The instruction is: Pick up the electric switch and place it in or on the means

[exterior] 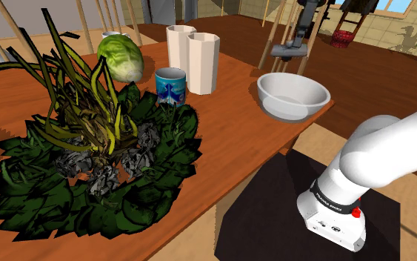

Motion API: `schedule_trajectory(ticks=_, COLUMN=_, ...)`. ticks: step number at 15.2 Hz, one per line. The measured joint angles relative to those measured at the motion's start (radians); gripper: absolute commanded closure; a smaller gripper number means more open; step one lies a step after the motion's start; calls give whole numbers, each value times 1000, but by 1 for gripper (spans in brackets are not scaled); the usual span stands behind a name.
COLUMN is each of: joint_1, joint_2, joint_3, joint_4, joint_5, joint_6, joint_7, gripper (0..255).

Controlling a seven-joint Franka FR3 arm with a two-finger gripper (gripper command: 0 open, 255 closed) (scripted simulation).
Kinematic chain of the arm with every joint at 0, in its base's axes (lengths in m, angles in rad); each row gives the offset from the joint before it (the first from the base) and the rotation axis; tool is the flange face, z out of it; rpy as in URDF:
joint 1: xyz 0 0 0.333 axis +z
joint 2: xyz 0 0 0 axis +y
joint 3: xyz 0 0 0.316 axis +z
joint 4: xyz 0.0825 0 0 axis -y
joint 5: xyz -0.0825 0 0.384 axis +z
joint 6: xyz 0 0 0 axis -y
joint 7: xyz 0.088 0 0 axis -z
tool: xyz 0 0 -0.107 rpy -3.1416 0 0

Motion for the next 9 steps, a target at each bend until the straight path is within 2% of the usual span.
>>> schedule_trajectory(ticks=3, joint_1=-18, joint_2=-96, joint_3=8, joint_4=-53, joint_5=-16, joint_6=-40, joint_7=9, gripper=255)
schedule_trajectory(ticks=9, joint_1=-33, joint_2=-157, joint_3=10, joint_4=-164, joint_5=-32, joint_6=7, joint_7=-2, gripper=255)
